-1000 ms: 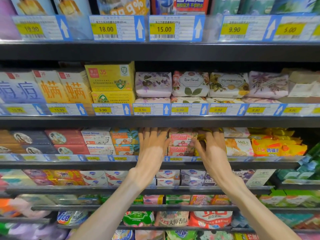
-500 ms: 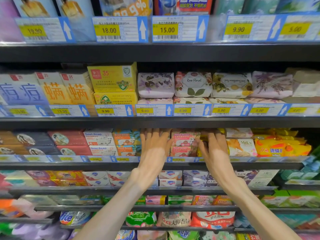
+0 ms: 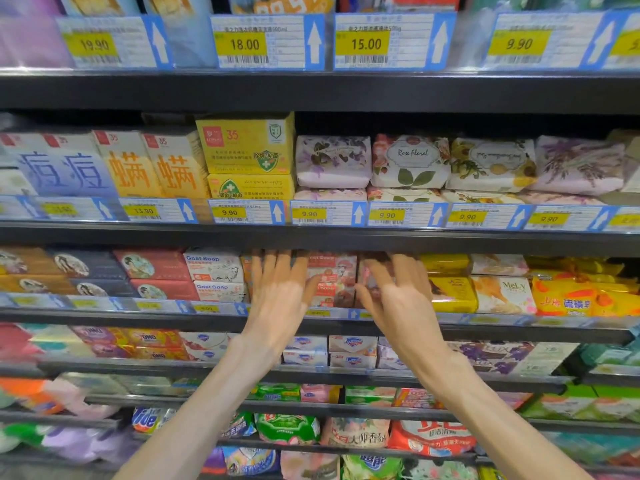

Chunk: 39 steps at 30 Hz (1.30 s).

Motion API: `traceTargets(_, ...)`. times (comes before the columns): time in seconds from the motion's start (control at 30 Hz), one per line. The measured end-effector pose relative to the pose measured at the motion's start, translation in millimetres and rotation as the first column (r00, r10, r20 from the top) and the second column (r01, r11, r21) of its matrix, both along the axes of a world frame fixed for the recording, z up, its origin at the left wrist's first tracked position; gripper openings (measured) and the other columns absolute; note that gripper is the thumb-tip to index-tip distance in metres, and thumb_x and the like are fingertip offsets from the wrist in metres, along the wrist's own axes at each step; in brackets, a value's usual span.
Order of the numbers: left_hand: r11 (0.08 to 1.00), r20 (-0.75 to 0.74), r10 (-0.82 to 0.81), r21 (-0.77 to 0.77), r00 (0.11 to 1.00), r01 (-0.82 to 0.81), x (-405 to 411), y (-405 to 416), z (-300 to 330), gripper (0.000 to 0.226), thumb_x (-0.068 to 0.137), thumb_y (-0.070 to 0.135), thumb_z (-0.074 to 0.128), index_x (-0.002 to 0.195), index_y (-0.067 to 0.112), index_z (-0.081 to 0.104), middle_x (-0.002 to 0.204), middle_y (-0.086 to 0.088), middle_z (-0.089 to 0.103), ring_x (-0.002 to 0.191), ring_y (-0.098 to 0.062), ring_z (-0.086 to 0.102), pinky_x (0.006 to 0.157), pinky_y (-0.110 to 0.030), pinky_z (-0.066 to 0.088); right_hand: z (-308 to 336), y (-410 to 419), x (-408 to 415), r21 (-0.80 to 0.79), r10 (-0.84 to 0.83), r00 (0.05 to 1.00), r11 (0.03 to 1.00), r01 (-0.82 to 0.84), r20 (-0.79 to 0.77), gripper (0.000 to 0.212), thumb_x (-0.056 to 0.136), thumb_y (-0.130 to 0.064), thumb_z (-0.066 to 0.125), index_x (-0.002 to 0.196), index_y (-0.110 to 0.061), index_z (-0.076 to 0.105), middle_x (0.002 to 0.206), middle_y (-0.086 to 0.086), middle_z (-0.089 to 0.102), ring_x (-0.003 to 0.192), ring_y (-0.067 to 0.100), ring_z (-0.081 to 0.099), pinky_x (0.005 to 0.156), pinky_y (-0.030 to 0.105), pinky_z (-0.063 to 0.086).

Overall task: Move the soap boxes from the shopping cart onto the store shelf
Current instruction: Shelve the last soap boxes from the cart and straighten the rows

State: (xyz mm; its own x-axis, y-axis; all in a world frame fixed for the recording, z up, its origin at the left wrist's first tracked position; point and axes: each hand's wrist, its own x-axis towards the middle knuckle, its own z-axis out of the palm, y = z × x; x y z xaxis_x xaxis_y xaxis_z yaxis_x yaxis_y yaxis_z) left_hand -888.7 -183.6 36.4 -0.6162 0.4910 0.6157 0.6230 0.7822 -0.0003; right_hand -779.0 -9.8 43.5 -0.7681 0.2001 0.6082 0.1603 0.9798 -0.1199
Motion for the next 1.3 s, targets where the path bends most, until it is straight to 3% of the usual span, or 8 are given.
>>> traceTargets(0.17,1.0,-0.009,0.0,-0.008,1.0,0.0,-10.4,-7.9,-1.4,0.033,0.09,0.031,0.068,0.114,0.008,0.063,0.125,-0.018,0.055,0.117,-0.042,0.046,0.103,-0.062,0.033,6.1,-3.7,-25.3,0.149,-0.089,0.995,0.986,0.08,0.055,0.031,0.09,-0.037,0.065,0.096,-0.008,0.07,0.105,0.017,0.064,0.102,0.039,0.053,0.091,0.051,0.045)
traceTargets(0.27,1.0,-0.021,-0.007,0.019,1.0,0.008,-14.7,-9.9,-2.2,0.035,0.09,0.031,0.068,0.117,0.008,0.062,0.125,-0.018,0.056,0.117,-0.042,0.046,0.103,-0.062,0.033,8.7,-2.4,-34.2,0.131,-0.136,0.978,0.985,0.116,0.156,0.025,0.08,-0.032,0.077,0.084,-0.007,0.074,0.096,0.018,0.068,0.093,0.043,0.061,0.09,0.055,0.046)
traceTargets(0.37,1.0,-0.032,-0.013,0.021,0.999,0.013,-16.7,-10.7,-1.8,0.044,0.09,0.031,0.069,0.126,0.009,0.059,0.128,-0.017,0.056,0.121,-0.042,0.045,0.105,-0.062,0.032,12.7,-4.4,-38.3,0.099,-0.173,0.944,0.984,0.15,0.28,0.026,0.079,-0.034,0.079,0.09,-0.011,0.076,0.103,0.016,0.069,0.101,0.044,0.061,0.095,0.056,0.043)
traceTargets(0.57,1.0,0.017,0.029,-0.006,0.999,-0.029,-16.4,-9.7,4.7,0.039,0.088,0.036,0.07,0.12,0.015,0.065,0.117,-0.014,0.062,0.112,-0.041,0.05,0.101,-0.062,0.038,21.6,-4.0,-39.2,0.026,-0.194,0.908,0.98,0.198,0.372,0.04,0.1,-0.05,0.044,0.121,-0.025,0.066,0.139,0.006,0.053,0.134,0.035,0.038,0.114,0.048,0.02)
traceTargets(0.7,1.0,-0.001,0.014,-0.007,1.0,-0.014,-14.4,-10.6,5.8,0.038,0.089,0.036,0.069,0.119,0.014,0.065,0.116,-0.014,0.062,0.112,-0.04,0.051,0.101,-0.062,0.039,18.7,-5.4,-39.3,0.038,-0.199,0.919,0.979,0.198,0.34,0.036,0.099,-0.047,0.048,0.116,-0.024,0.07,0.134,0.007,0.058,0.132,0.036,0.041,0.113,0.049,0.021)
traceTargets(0.83,1.0,-0.033,-0.011,-0.012,0.999,0.01,-13.9,-12.9,4.7,0.036,0.092,0.036,0.065,0.121,0.014,0.063,0.123,-0.014,0.06,0.117,-0.039,0.048,0.105,-0.059,0.036,16.1,-7.7,-38.9,0.063,-0.205,0.942,0.979,0.195,0.265,0.025,0.089,-0.042,0.067,0.084,-0.019,0.076,0.105,0.01,0.07,0.109,0.039,0.057,0.1,0.052,0.039)
traceTargets(0.9,1.0,-0.036,-0.011,-0.025,0.999,0.01,-14.2,-12.6,3.7,0.033,0.094,0.035,0.061,0.12,0.014,0.063,0.126,-0.013,0.058,0.12,-0.039,0.047,0.107,-0.057,0.033,15.0,-7.8,-36.8,0.086,-0.203,0.958,0.978,0.189,0.201,0.024,0.085,-0.04,0.071,0.079,-0.017,0.075,0.096,0.012,0.07,0.099,0.039,0.06,0.093,0.052,0.045)
traceTargets(1.3,1.0,-0.004,-0.006,-0.013,1.0,0.006,-15.0,-11.9,2.8,0.03,0.093,0.036,0.063,0.112,0.013,0.066,0.117,-0.013,0.061,0.113,-0.038,0.05,0.104,-0.057,0.035,4.3,-2.6,-39.6,0.112,-0.177,0.969,0.981,0.159,0.174,0.028,0.088,-0.037,0.066,0.104,-0.015,0.072,0.115,0.015,0.066,0.112,0.042,0.054,0.101,0.057,0.04)
